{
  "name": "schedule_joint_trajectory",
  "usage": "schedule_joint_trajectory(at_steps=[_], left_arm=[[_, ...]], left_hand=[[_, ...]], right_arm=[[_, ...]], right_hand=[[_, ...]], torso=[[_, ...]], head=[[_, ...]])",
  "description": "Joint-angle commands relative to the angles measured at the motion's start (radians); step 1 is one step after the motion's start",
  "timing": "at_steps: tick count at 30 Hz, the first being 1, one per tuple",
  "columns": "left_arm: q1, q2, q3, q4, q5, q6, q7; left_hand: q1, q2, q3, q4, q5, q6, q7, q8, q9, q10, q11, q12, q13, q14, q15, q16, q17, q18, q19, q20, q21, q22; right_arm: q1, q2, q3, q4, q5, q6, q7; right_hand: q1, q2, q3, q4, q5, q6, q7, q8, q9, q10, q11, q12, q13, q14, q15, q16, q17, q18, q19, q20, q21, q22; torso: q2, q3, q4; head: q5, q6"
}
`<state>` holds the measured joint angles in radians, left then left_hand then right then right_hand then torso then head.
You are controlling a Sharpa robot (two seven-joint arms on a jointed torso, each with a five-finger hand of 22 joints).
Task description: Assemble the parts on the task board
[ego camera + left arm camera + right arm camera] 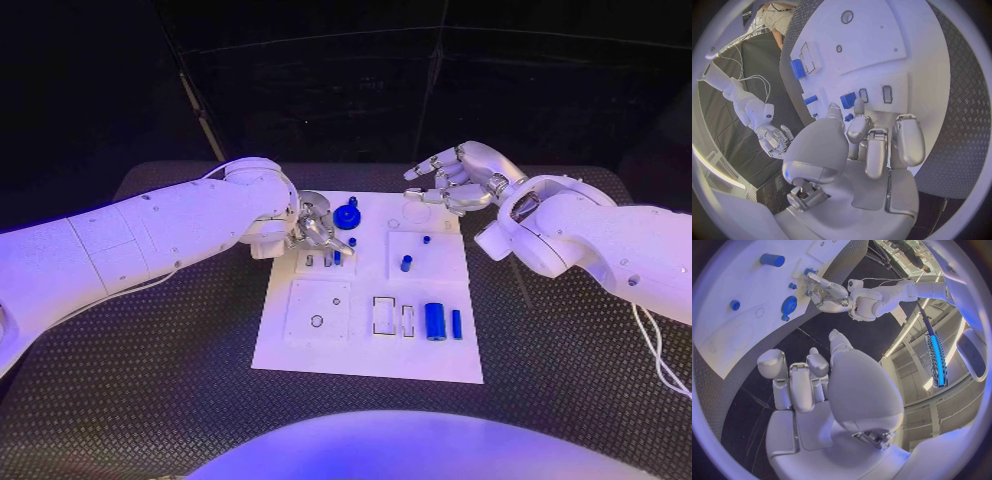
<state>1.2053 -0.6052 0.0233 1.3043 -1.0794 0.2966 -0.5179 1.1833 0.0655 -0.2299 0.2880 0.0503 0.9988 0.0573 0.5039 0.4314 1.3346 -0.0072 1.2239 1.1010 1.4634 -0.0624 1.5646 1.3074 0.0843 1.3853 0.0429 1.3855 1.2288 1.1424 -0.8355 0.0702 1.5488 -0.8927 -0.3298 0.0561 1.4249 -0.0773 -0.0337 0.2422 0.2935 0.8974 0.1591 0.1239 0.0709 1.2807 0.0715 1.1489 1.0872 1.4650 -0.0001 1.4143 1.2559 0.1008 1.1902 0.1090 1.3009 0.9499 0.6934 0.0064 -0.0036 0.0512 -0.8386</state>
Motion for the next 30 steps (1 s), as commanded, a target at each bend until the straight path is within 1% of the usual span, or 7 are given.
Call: schedule_joint_trajectory(at_steps=[1,10,15,20,25,30], left_arm=[[0.002,0.002,0.000,0.002,-0.009,0.021,-0.009],[0.002,0.004,0.000,0.003,-0.009,0.028,-0.010],[0.002,0.005,0.000,0.003,-0.009,0.026,-0.011],[0.002,0.007,0.000,0.003,-0.009,0.025,-0.011],[0.002,0.007,0.000,0.004,-0.009,0.025,-0.011],[0.002,0.007,0.000,0.005,-0.001,0.018,-0.010]], left_hand=[[0.009,-0.004,-0.003,-0.006,-0.001,-0.007,0.001,0.008,0.002,-0.001,-0.005,0.005,0.003,0.107,-0.007,0.006,0.263,-0.013,0.000,0.000,0.006,0.001],[0.013,-0.007,-0.005,-0.006,-0.001,-0.006,0.000,0.013,0.008,-0.001,-0.005,0.005,0.002,0.107,-0.008,0.006,0.263,-0.013,0.000,0.000,0.006,0.001],[0.028,0.002,0.004,-0.008,0.000,-0.008,-0.001,0.020,0.017,-0.001,-0.006,0.006,0.003,0.107,-0.008,0.006,0.263,-0.013,0.000,-0.001,0.006,0.002],[0.058,0.013,0.027,-0.015,0.000,-0.016,-0.002,0.028,0.031,-0.001,-0.007,0.005,0.004,0.107,-0.009,0.006,0.263,-0.013,-0.001,-0.001,0.006,0.003],[0.091,0.016,0.060,-0.024,0.001,-0.024,-0.002,0.034,0.044,-0.002,-0.008,0.005,0.004,0.107,-0.009,0.006,0.263,-0.013,-0.002,-0.002,0.006,0.005],[0.121,0.027,0.106,-0.030,0.001,-0.033,-0.004,0.038,0.055,-0.003,-0.009,0.003,0.003,0.107,-0.011,0.006,0.263,-0.012,-0.004,-0.003,0.005,0.005]], right_arm=[[0.002,0.001,0.001,0.000,-0.006,0.007,0.003],[0.002,0.003,0.001,-0.005,-0.007,0.009,0.001],[0.002,0.006,0.001,-0.008,-0.008,0.010,0.001],[0.002,0.009,0.001,-0.012,-0.009,0.013,0.000],[0.002,0.011,0.001,-0.017,-0.015,0.019,-0.002],[0.002,0.013,0.001,-0.021,-0.017,0.022,-0.003]], right_hand=[[-0.003,0.005,-0.008,0.000,0.007,0.008,0.000,0.004,-0.001,-0.002,-0.002,0.000,0.001,0.040,-0.005,-0.005,0.000,0.020,-0.005,-0.003,-0.007,-0.001],[-0.003,0.005,-0.009,0.000,0.009,0.008,0.000,0.004,-0.001,-0.002,-0.002,0.000,0.001,0.040,-0.005,-0.006,-0.001,0.020,-0.005,-0.003,-0.007,-0.001],[-0.003,0.006,-0.010,0.000,0.012,0.008,0.000,0.005,-0.001,-0.002,-0.002,-0.001,0.000,0.041,-0.005,-0.006,0.000,0.020,-0.005,-0.003,-0.007,-0.001],[-0.003,0.006,-0.010,0.000,0.012,0.008,0.000,0.005,-0.001,-0.002,-0.002,-0.001,0.000,0.041,-0.005,-0.006,0.000,0.020,-0.005,-0.003,-0.007,-0.001],[-0.003,0.006,-0.010,0.000,0.015,0.008,-0.001,0.005,-0.001,-0.001,-0.002,0.001,0.002,0.041,-0.005,-0.005,0.002,0.020,-0.003,-0.003,-0.006,0.001],[-0.003,0.006,-0.010,0.000,0.015,0.008,-0.001,0.005,-0.001,-0.001,-0.002,0.001,0.002,0.041,-0.005,-0.005,0.002,0.020,-0.003,-0.003,-0.006,0.001]], torso=[[-0.001,0.0003,-0.0005],[-0.001,0.0005,0.0005],[0.000,0.0001,0.0003],[-0.001,0.0003,-0.0004],[0.000,0.0002,-0.0003],[0.000,0.0008,0.0002]], head=[[0.001,-0.001],[-0.001,-0.001],[-0.001,-0.001],[0.000,-0.003],[0.000,-0.003],[0.001,-0.004]])
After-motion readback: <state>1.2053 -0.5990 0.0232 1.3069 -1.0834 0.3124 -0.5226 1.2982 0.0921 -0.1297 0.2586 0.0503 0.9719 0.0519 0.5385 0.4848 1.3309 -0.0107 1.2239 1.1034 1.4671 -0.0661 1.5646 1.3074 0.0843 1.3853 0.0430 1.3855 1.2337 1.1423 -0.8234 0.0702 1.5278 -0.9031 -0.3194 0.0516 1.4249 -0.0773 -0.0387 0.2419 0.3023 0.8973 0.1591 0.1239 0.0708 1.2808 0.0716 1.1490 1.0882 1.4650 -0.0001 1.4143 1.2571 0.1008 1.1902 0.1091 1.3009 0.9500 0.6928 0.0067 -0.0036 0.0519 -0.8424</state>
